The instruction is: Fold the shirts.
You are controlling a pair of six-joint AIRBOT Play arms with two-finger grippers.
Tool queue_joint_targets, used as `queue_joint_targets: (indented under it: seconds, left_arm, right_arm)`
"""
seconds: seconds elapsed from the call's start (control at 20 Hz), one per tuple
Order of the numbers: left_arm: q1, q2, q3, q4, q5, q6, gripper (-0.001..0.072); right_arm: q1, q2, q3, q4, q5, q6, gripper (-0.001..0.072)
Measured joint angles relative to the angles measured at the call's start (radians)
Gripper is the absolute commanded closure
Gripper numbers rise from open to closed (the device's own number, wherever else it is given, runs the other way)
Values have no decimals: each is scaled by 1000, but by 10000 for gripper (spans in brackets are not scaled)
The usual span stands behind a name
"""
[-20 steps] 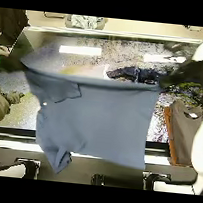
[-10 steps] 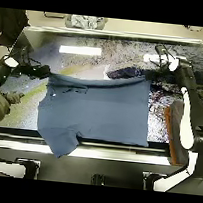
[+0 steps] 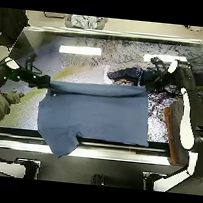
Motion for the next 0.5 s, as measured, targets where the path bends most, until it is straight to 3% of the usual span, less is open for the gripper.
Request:
queue_joint_targets:
  seconds: [0.2,0.5]
  left_arm:
    - [0,-3,-17,25,-152,-1,680]
    - [1,-23,-24,87,-228,-8,680]
  right_arm:
    - [0,-17,-22,4,164,-24,674]
    - [0,-47,-31,19,285,-27,674]
